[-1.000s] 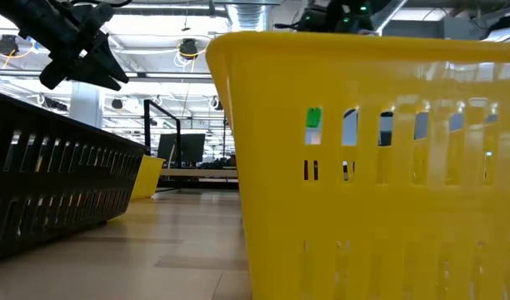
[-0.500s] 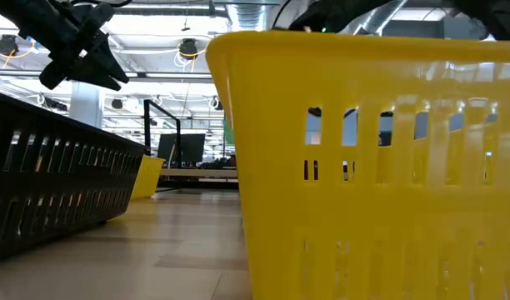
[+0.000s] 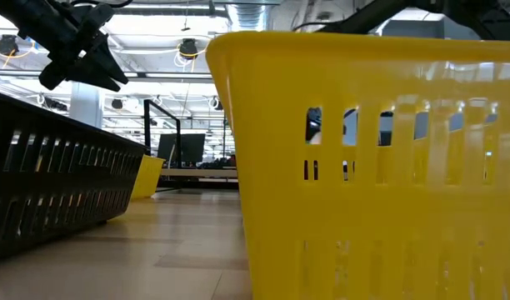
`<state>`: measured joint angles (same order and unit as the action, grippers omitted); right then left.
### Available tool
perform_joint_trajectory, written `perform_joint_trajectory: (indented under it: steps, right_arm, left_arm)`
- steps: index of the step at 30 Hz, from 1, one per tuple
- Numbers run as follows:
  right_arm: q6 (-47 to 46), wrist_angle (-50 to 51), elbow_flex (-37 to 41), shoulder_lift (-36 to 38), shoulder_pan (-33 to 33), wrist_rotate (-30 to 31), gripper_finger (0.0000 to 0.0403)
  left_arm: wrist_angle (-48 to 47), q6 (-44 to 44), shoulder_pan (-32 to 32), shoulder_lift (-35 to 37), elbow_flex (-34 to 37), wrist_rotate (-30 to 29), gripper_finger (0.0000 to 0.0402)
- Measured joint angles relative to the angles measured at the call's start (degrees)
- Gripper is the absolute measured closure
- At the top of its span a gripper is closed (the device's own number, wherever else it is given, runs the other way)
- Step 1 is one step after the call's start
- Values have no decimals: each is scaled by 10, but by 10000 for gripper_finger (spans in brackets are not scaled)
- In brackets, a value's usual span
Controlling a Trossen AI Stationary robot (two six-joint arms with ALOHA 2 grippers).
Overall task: Stack baskets on shelf by color
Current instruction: Put the top right green bin on the shelf
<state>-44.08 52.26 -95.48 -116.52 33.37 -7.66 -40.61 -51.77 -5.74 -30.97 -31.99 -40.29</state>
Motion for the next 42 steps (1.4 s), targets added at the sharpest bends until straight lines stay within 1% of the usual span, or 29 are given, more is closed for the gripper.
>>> perform_joint_trajectory:
  steps: [5,10,13,16,19,23,31,36,39,42]
  right_arm:
    - [-5,-8,35,6,10,0,400]
    - [-4,-5,41,14,18,1,400]
    - [0,12,43,27,22,20,400]
    - [0,38,43,49,25,55,400]
    - [0,57,44,63,30,66,400]
    - [0,63,44,64,32,67,400]
    - [-13,48,52,56,10,65,399]
    - [-10,45,53,56,7,63,398]
    - [4,44,53,56,4,63,384]
    - [9,45,53,56,3,63,356]
  left_arm:
    - [0,0,0,0,0,0,292]
    - [0,0,0,0,0,0,292]
    - [0,0,0,0,0,0,292]
    - [0,0,0,0,0,0,292]
    - [0,0,0,0,0,0,292]
    - [0,0,0,0,0,0,292]
    - [0,0,0,0,0,-1,292]
    - [1,0,0,0,0,-1,292]
    - [1,0,0,0,0,-1,292]
    - [1,0,0,0,0,-2,292]
